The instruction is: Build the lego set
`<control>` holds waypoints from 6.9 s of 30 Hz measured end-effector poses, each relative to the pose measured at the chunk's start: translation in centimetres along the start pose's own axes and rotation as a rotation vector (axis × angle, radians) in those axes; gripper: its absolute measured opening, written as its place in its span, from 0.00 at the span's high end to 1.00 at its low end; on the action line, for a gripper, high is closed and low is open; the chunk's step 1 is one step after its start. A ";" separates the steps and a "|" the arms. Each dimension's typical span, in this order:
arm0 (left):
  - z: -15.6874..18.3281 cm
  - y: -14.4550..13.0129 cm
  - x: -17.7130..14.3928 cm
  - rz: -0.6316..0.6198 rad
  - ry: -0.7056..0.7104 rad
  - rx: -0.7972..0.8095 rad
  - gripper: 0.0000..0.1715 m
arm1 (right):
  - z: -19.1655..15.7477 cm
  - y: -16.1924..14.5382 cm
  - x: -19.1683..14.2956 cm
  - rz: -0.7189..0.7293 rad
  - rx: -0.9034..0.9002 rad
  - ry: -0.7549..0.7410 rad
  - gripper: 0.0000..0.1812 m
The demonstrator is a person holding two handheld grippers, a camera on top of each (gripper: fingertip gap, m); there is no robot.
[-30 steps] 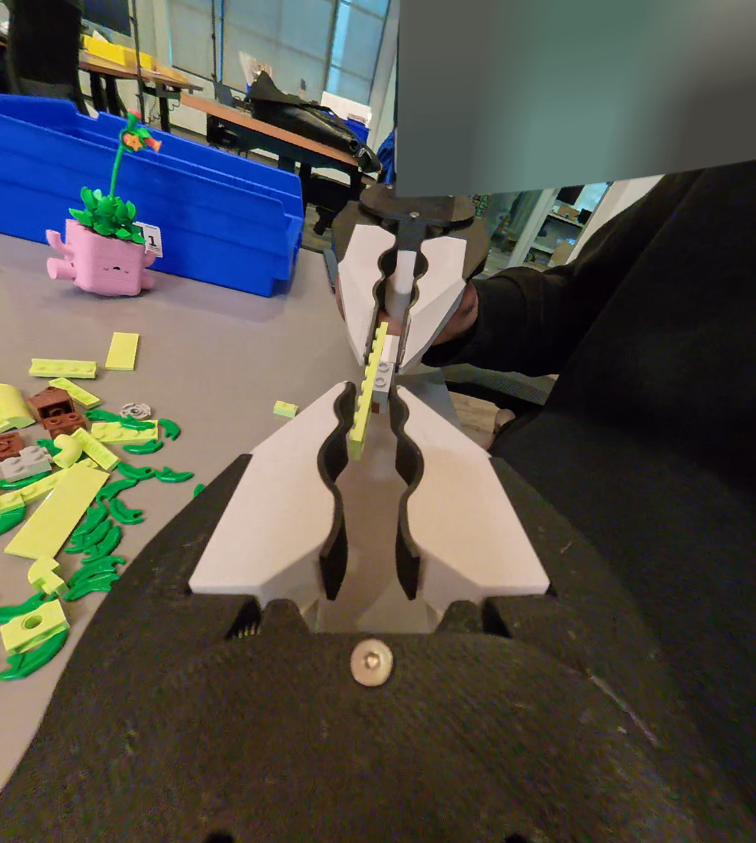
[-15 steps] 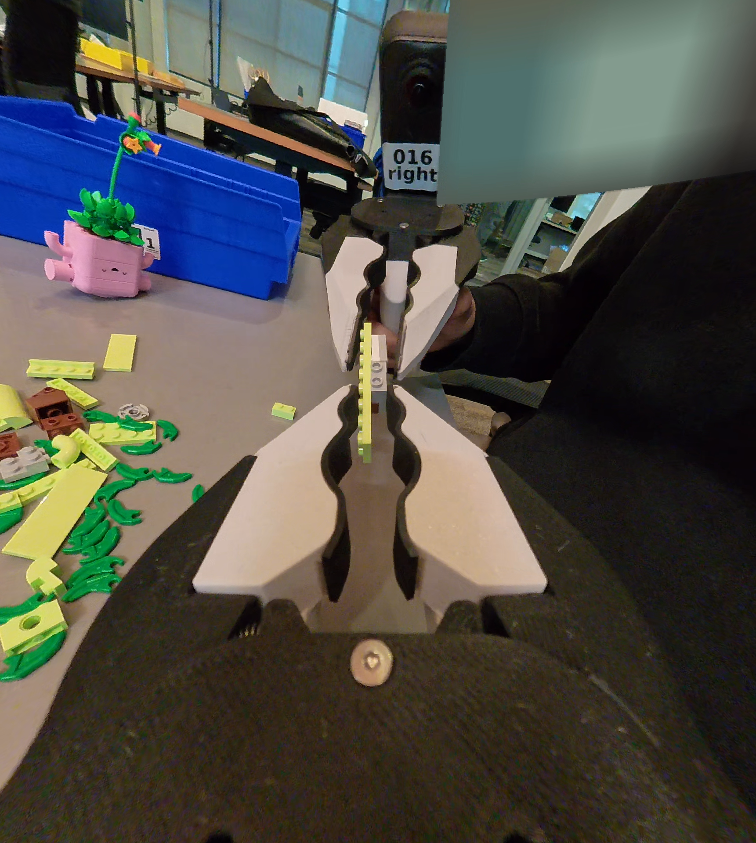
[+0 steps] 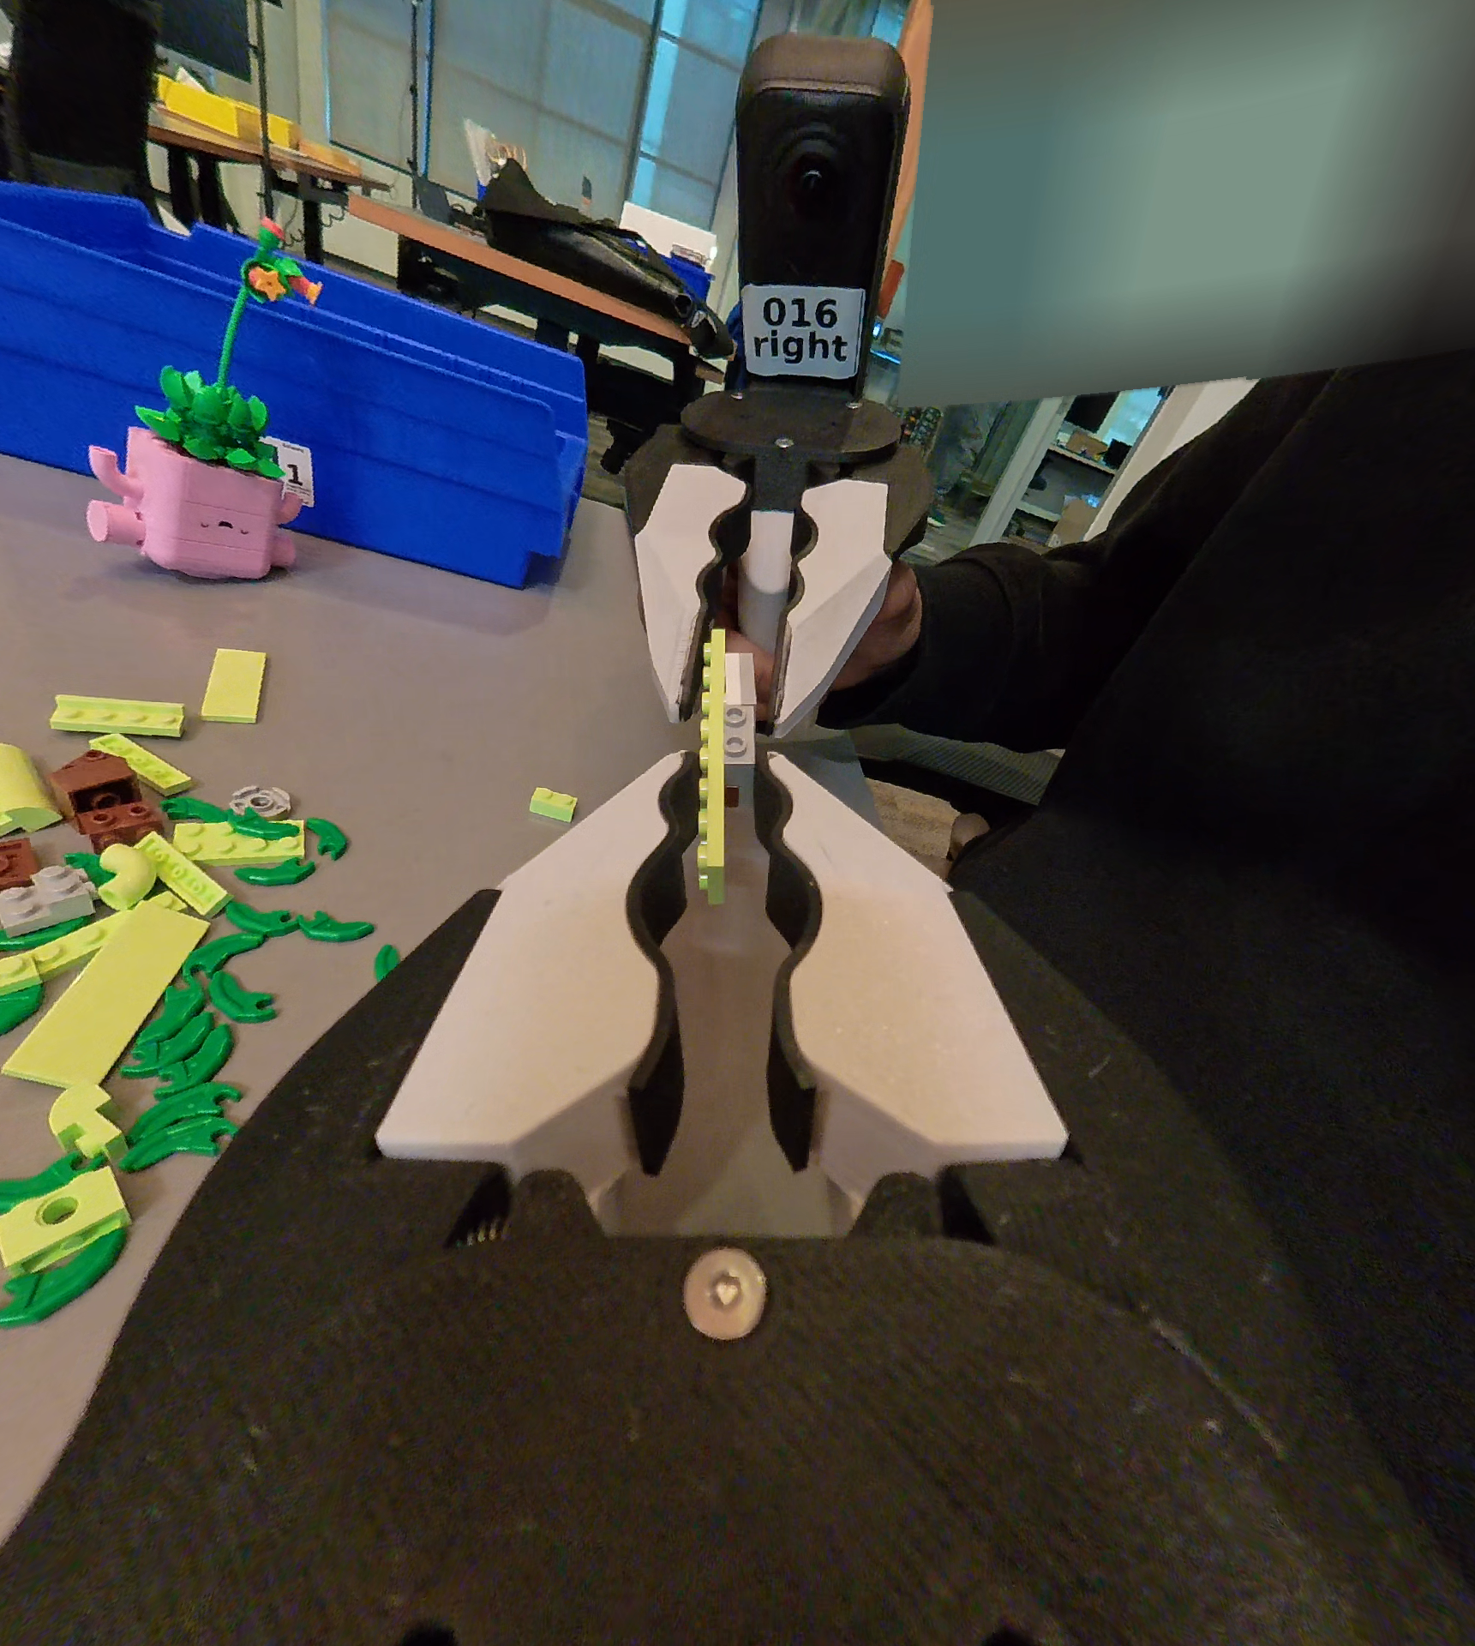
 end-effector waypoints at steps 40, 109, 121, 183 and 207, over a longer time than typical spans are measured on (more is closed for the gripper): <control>1.3 -0.5 0.6 -0.071 -0.099 0.053 0.95 | -1.2 0.1 -0.6 -0.044 -0.032 0.142 0.94; -2.3 -3.3 0.7 -0.441 0.165 -0.230 0.70 | -0.8 -5.1 0.7 -0.504 -0.373 -0.174 0.90; -3.0 -2.7 0.8 -0.403 0.302 -0.143 0.71 | 1.5 -5.7 0.9 -0.454 -0.027 -0.341 0.81; -2.6 -1.8 0.5 -0.335 0.485 0.048 1.00 | 1.9 2.4 0.1 -0.477 -0.088 -0.466 1.00; -5.3 1.2 -19.0 0.015 1.206 0.002 1.00 | 5.6 -1.9 -5.3 0.065 -0.120 -0.523 1.00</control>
Point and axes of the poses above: each gripper's, where its closed fingertips meet, x out along the fingers, y out of its top, z = x × y across the jaws, the point moved 8 cm from there along -x, back along the fingers, and after that the axes turned 4 degrees about z, right-handed, at the moved point
